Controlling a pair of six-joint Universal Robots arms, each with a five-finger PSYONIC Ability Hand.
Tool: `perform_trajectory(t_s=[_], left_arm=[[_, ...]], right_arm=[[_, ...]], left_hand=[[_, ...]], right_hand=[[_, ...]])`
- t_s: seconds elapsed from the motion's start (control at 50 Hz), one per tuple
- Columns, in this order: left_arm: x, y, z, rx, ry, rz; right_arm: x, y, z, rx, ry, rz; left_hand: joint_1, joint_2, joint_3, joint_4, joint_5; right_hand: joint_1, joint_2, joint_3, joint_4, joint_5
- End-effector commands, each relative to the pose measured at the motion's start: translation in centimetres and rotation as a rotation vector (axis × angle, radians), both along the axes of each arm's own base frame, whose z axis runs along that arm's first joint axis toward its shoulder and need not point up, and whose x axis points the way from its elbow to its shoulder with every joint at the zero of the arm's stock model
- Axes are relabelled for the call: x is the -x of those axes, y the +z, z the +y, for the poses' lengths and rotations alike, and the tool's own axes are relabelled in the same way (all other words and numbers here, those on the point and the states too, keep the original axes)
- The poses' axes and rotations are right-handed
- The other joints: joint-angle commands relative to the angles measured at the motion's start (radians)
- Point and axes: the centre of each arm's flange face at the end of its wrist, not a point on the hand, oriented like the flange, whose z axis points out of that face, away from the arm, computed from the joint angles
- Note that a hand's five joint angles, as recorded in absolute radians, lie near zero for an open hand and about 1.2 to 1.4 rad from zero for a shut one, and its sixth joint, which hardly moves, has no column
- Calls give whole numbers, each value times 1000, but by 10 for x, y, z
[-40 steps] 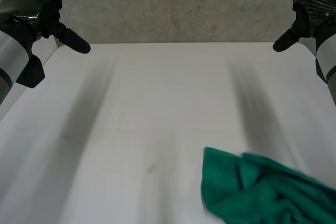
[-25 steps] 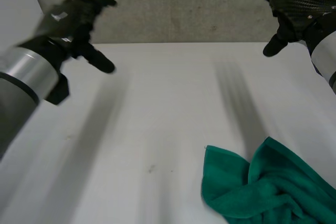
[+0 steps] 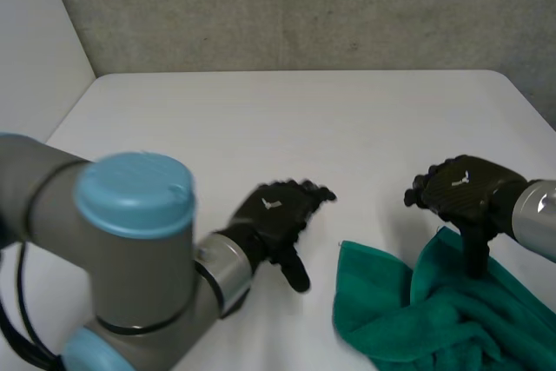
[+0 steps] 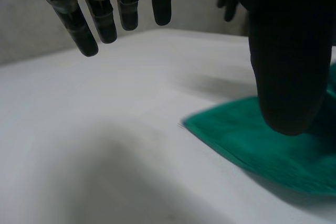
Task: Fold the towel.
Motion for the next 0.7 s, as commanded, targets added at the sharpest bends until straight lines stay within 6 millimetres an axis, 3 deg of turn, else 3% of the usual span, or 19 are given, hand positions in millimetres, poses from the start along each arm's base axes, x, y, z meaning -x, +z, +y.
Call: perform_trajectory(t_s=[0.02,0.08,0.1,0.12,0.16,0.3,0.38,0.52,0.6,0.68,0.7], left_arm=[[21,-24,16,-97,-55,-34],[28,-31,21,-124,-67,-40],[32,-34,26,-133,-80,-35],[34,-34,28,-137,-86,-33],[38,-38,32,-149,-96,-31],[42,-47,40,-164,-118,-46],[43,-56,43,-180,-125,-66],[47,-64,39,-181,-116,-81],[53,-45,25,-129,-90,-30],[50,4,-14,-4,37,77],[42,29,-39,68,124,133]], right_arm=[[-2,-22,-5,14,19,22],[-3,-31,-11,16,16,21],[-4,-33,-14,22,13,16],[-4,-33,-14,22,13,16],[-5,-31,-18,47,2,-3],[-5,-27,-30,95,-49,-72],[-6,-20,-40,131,-74,-101],[-6,7,-66,270,-184,-180],[-9,39,-84,401,-224,-265],[-13,75,-96,519,-239,-384],[-14,93,-99,571,-250,-451]], left_hand=[[68,59,50,67,62],[71,62,53,70,65],[77,68,59,76,71],[83,74,65,82,77],[109,100,91,108,103],[265,255,246,264,258],[473,464,455,472,467],[1180,1171,1162,1179,1174],[1180,1171,1162,1179,1174],[1180,1171,1162,1179,1174],[1180,1171,1162,1179,1174]], right_hand=[[328,299,307,289,288],[716,687,695,677,676],[961,932,940,922,921],[963,935,943,925,923],[1208,1179,1187,1169,1168],[1209,1180,1189,1170,1169],[1209,1180,1189,1170,1169],[1209,1180,1189,1170,1169],[1209,1180,1189,1170,1169],[1209,1180,1189,1170,1169],[1209,1180,1189,1170,1169]])
